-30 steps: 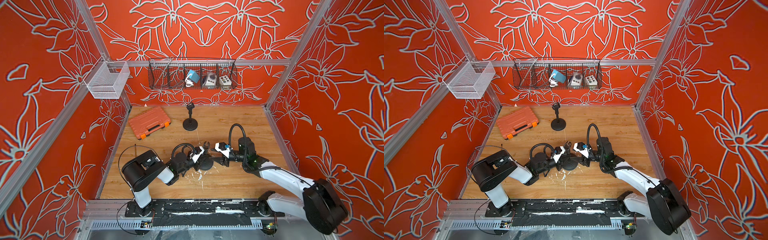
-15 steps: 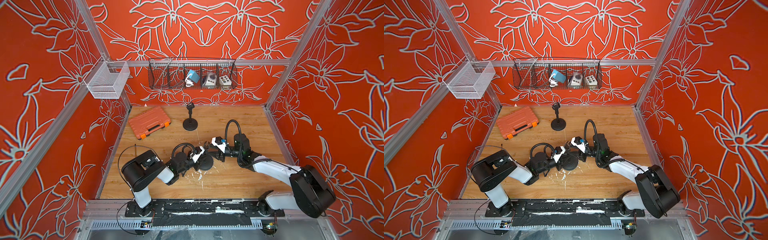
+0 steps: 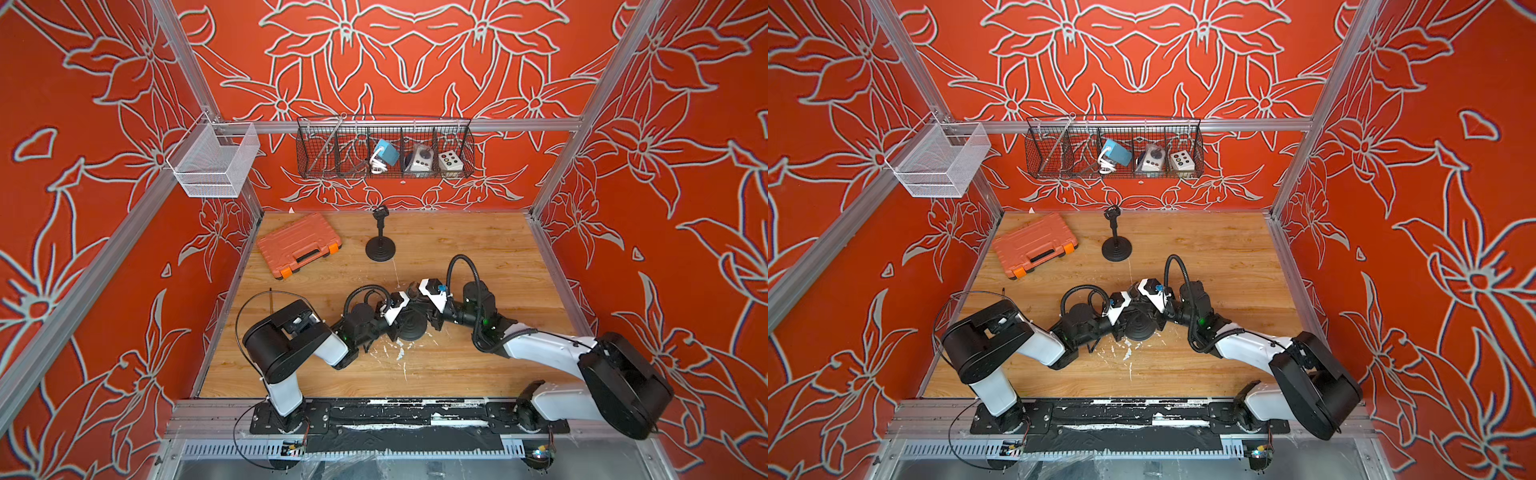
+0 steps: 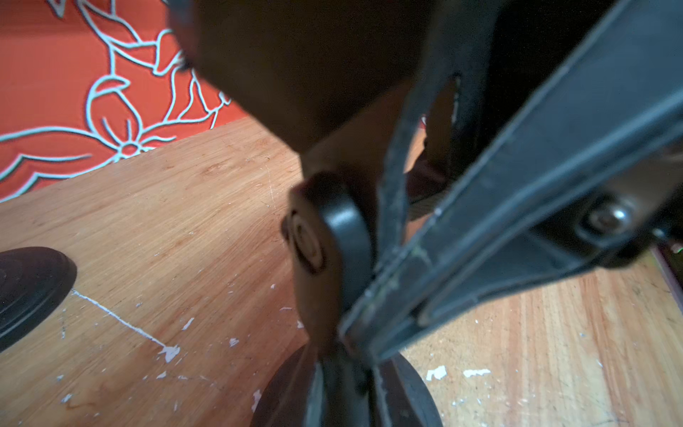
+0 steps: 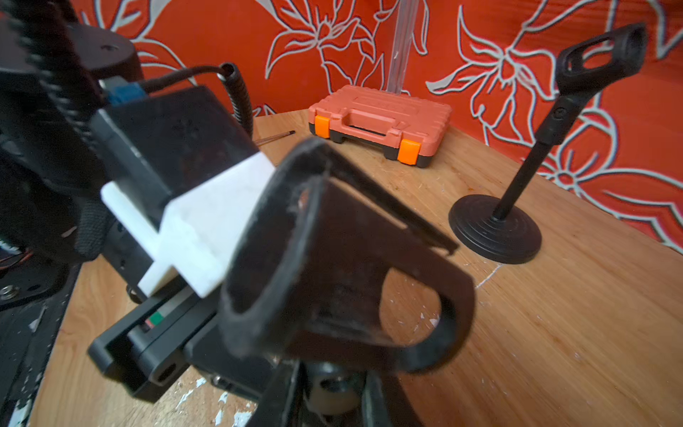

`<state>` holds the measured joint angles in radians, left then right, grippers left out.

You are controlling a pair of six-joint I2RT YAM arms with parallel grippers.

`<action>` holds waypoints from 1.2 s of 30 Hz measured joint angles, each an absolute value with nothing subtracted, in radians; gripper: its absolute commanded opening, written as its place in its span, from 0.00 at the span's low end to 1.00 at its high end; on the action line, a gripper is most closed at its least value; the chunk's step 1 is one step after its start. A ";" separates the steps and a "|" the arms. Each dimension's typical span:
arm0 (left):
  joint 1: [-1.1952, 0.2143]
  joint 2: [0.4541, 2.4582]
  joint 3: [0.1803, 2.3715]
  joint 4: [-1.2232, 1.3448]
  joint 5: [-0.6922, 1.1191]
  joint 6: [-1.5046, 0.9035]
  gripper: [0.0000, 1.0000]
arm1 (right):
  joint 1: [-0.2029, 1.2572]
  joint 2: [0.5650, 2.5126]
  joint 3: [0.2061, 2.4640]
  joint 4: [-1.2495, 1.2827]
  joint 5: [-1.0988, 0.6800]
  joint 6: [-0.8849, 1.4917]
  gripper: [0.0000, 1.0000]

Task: Assemble a microphone stand
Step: Screw the microphone stand pole into the microphone stand base.

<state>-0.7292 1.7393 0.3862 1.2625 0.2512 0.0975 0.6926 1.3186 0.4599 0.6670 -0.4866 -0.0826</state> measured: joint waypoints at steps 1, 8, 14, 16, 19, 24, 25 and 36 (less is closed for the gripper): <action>-0.729 1.739 0.386 1.250 0.252 0.097 0.25 | 0.707 1.315 0.458 0.667 -0.452 -0.074 0.00; -0.730 1.724 0.385 1.185 0.246 0.094 0.27 | 0.776 1.318 0.425 0.742 -0.246 0.036 0.00; -0.727 1.721 0.398 1.168 0.229 0.100 0.27 | 0.831 1.329 0.425 0.763 -0.105 0.092 0.00; -0.727 1.721 0.405 1.167 0.228 0.100 0.27 | 0.857 1.328 0.425 0.761 -0.047 0.102 0.00; -0.728 1.721 0.423 1.168 0.229 0.100 0.26 | 0.899 1.328 0.427 0.754 0.038 0.113 0.00; -0.725 1.721 0.431 1.161 0.218 0.098 0.09 | 0.931 1.331 0.440 0.734 0.122 0.130 0.00; -0.726 1.721 0.431 1.161 0.216 0.096 0.04 | 0.933 1.330 0.440 0.734 0.126 0.130 0.00; -0.728 1.760 0.376 1.300 0.213 0.105 0.00 | 0.803 1.233 0.420 0.593 -0.186 -0.025 0.62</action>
<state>-0.7284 1.7596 0.3759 1.3003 0.2131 0.1055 0.8032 1.2331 0.4198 0.5930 -0.1860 -0.0246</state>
